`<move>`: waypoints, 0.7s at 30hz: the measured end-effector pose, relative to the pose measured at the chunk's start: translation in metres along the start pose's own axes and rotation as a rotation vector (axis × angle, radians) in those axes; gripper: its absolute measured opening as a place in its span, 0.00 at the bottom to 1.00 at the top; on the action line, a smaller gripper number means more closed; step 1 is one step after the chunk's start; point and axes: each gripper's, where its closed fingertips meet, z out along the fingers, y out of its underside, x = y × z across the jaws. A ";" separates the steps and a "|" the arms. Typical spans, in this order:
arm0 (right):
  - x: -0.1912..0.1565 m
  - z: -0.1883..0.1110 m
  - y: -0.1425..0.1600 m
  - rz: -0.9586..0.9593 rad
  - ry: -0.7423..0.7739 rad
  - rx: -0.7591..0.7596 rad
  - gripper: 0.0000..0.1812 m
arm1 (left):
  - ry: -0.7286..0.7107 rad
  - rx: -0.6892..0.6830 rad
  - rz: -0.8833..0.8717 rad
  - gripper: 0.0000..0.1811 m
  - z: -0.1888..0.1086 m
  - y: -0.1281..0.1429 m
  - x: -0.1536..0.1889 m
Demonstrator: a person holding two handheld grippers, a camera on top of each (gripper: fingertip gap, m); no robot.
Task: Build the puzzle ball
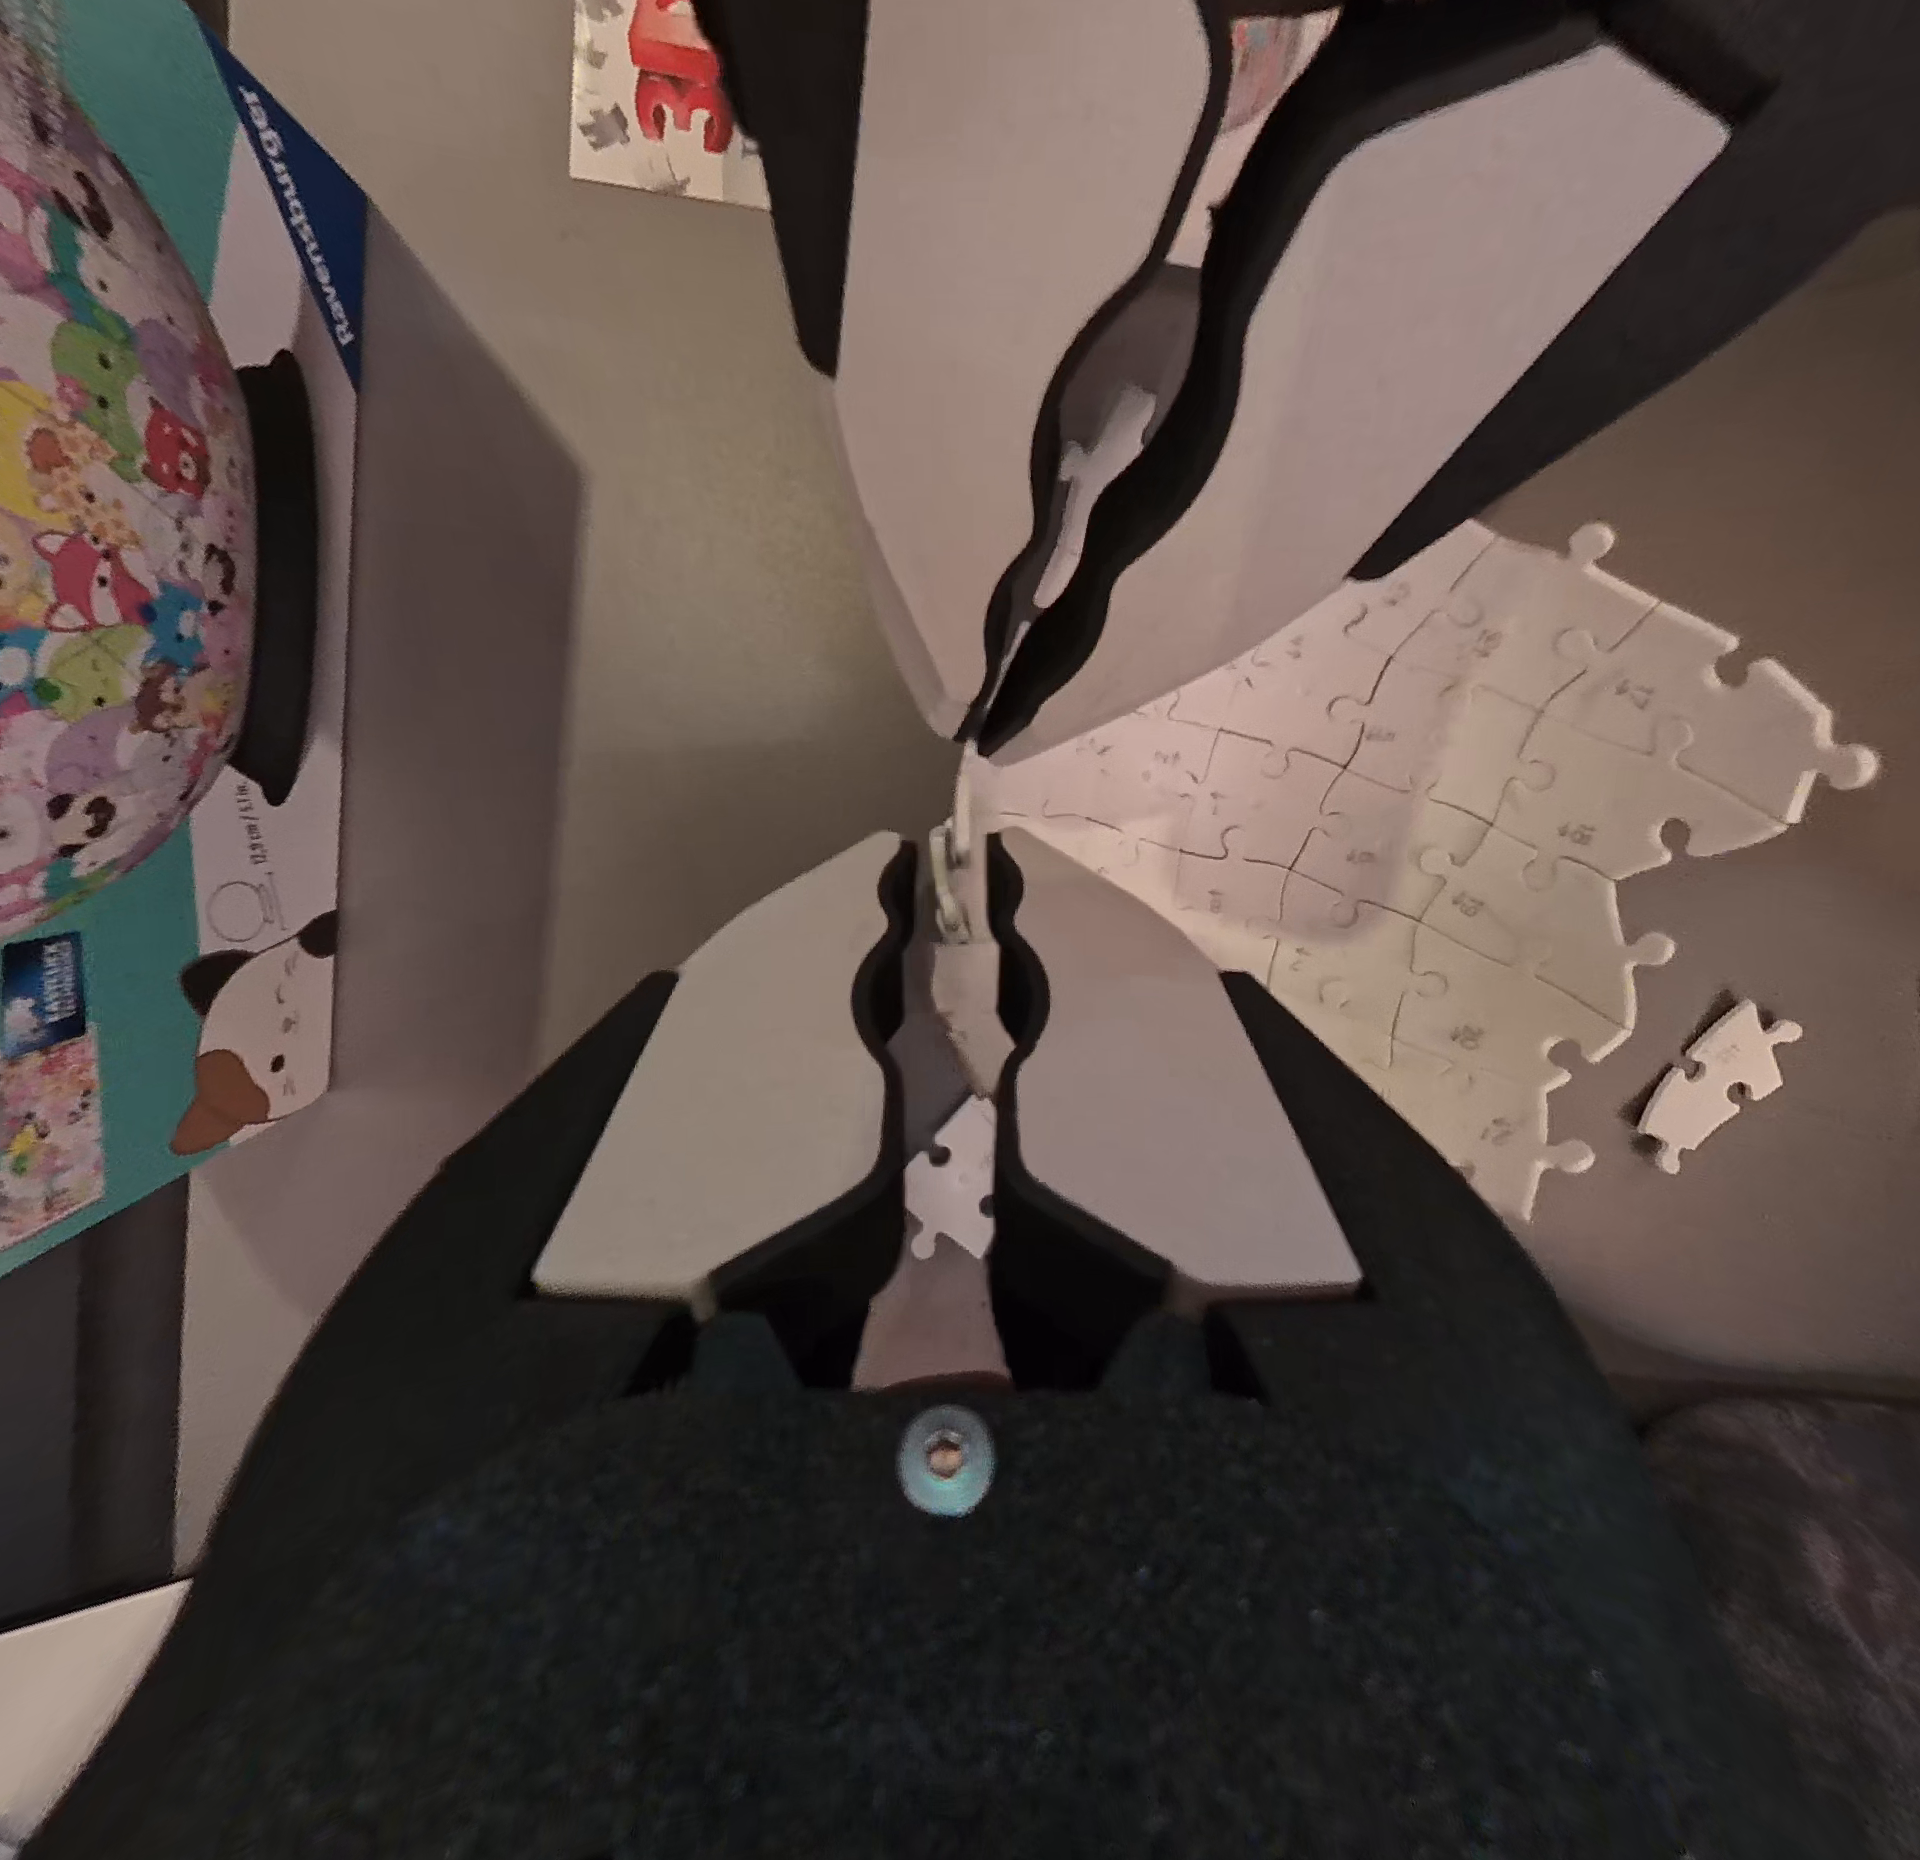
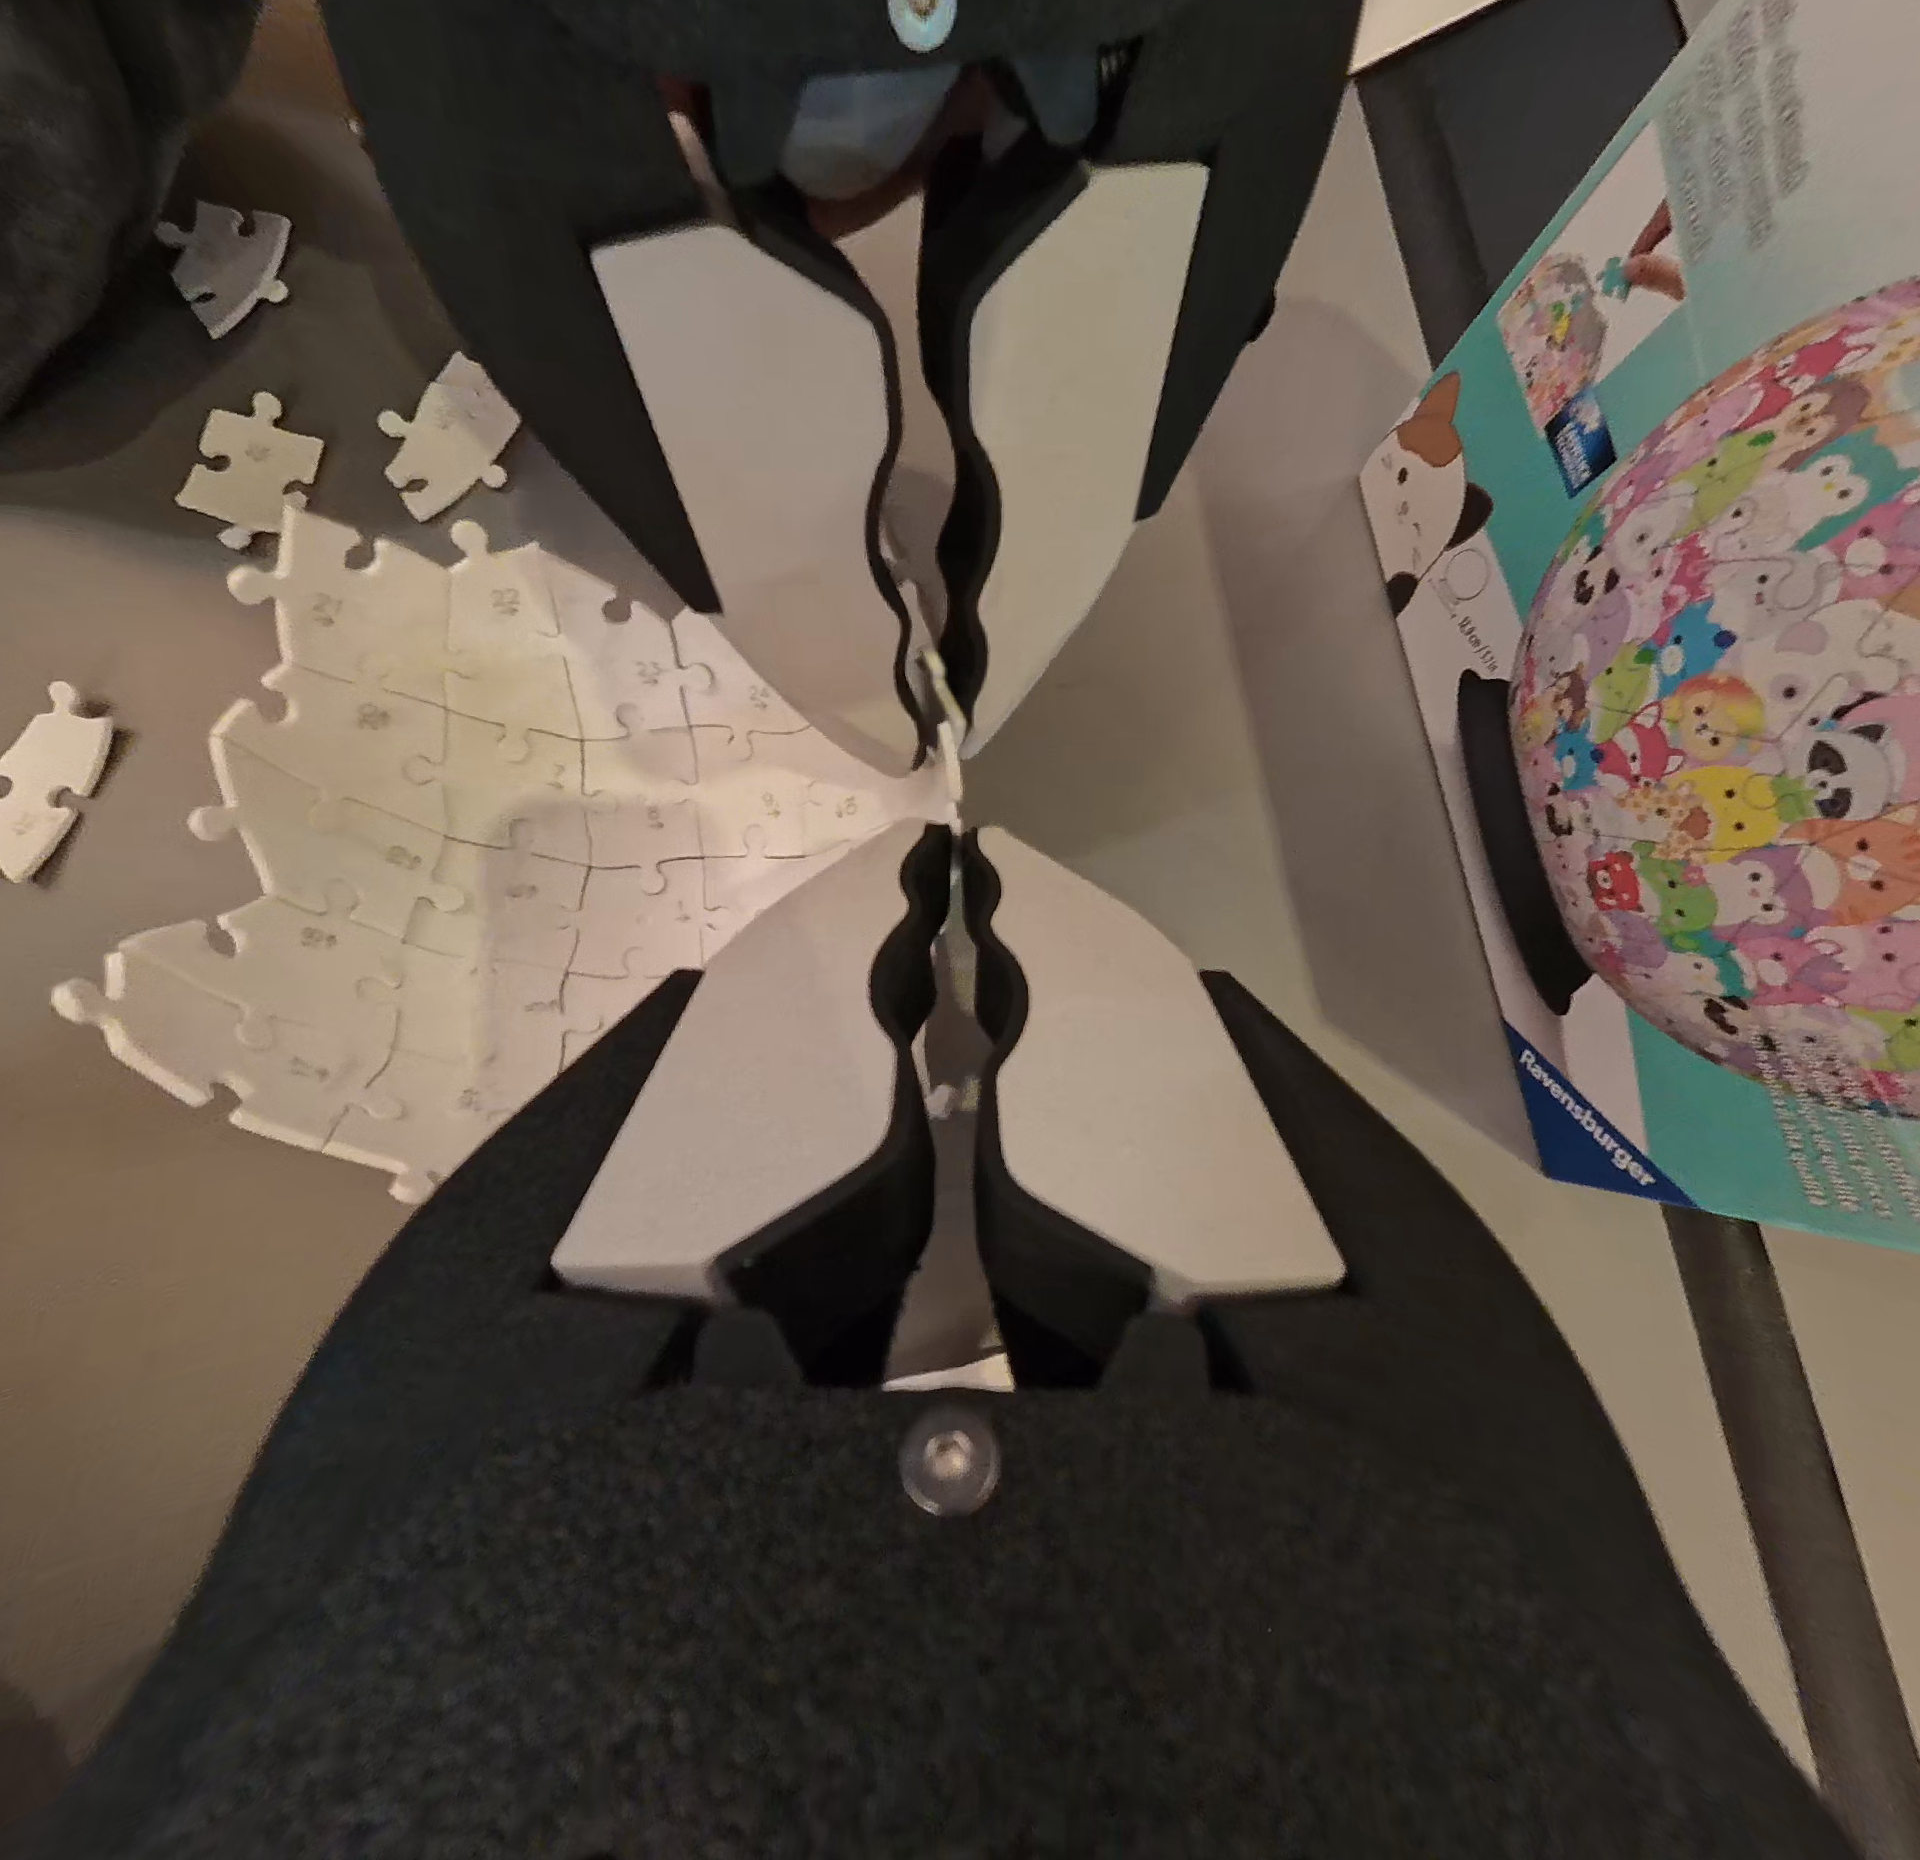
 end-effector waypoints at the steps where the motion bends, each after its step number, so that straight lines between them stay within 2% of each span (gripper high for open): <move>1: -0.001 0.000 -0.001 0.002 -0.005 0.004 0.01 | -0.002 0.005 -0.003 0.09 -0.002 0.000 0.000; 8: 0.001 0.000 0.000 0.009 -0.004 0.005 0.01 | -0.005 0.045 -0.024 0.12 -0.018 0.002 -0.003; 13: 0.001 0.000 0.000 0.013 -0.007 0.009 0.01 | 0.007 -0.032 -0.052 0.14 -0.007 0.015 -0.005; 21: 0.004 0.001 0.000 0.006 0.001 0.000 0.01 | 0.064 -0.054 -0.071 0.06 0.001 0.014 0.004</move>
